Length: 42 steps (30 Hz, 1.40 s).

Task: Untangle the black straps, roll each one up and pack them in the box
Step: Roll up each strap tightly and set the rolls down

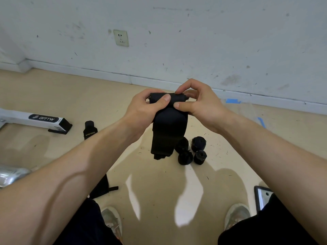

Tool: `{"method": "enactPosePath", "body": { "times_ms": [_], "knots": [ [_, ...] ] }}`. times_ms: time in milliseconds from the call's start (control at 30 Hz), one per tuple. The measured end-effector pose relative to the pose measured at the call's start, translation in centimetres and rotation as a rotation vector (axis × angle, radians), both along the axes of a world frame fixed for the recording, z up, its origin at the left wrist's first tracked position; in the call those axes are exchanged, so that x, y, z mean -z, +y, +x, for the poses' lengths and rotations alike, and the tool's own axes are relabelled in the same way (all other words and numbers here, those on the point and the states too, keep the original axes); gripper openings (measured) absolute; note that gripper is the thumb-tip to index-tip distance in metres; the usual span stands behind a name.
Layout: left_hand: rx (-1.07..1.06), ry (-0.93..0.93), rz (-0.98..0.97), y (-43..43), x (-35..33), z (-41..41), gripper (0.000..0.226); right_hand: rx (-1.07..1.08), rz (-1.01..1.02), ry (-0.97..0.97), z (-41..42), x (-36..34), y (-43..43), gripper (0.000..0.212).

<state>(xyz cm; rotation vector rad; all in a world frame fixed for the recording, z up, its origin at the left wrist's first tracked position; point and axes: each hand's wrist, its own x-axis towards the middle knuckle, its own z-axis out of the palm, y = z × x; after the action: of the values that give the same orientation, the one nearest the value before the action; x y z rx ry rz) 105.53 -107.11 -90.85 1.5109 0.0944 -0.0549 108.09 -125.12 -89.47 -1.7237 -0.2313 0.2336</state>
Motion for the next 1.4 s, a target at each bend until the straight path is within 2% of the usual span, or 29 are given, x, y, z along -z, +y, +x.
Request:
{"method": "enactPosePath", "body": {
  "times_ms": [133,200,267,367,467,600,667,800,1067,1233,1400],
  "knots": [
    [0.006,-0.006,0.020,0.0,0.2,0.1,0.017,-0.044,0.094,0.145,0.3,-0.3,-0.4,0.017],
    [0.015,-0.005,0.020,-0.1,0.0,0.0,0.020,-0.051,0.126,0.211,0.3,-0.3,-0.4,0.008],
    [0.029,-0.009,0.011,0.1,-0.1,0.0,0.029,-0.044,0.111,0.245,0.3,0.0,-0.2,0.009],
    [0.034,-0.015,0.007,0.5,-0.5,0.1,0.030,-0.028,0.099,0.205,0.2,0.4,0.3,0.016],
    [0.029,-0.023,0.018,0.6,-0.6,0.1,0.030,-0.008,0.157,0.187,0.1,0.3,0.5,0.012],
    [0.039,0.004,-0.021,0.5,-0.7,-0.2,0.048,0.015,0.261,0.234,0.1,0.2,0.5,0.011],
    [0.052,-0.004,0.024,0.4,-0.8,-0.3,0.040,0.025,0.271,0.232,0.1,0.2,0.5,0.012],
    [0.029,-0.028,0.083,0.0,-0.7,-0.2,0.037,0.029,0.264,0.246,0.2,0.2,0.4,0.013],
    [0.069,-0.053,0.085,0.1,-0.5,-0.3,0.018,-0.018,0.248,0.302,0.3,-0.1,0.3,0.010],
    [0.080,-0.063,0.107,-0.1,-0.2,-0.4,0.021,-0.004,0.192,0.217,0.4,0.4,0.3,0.007],
    [0.084,0.008,0.079,-0.3,-0.2,-0.4,0.035,0.033,0.236,0.248,0.4,0.3,0.3,0.007]
  ]
}}
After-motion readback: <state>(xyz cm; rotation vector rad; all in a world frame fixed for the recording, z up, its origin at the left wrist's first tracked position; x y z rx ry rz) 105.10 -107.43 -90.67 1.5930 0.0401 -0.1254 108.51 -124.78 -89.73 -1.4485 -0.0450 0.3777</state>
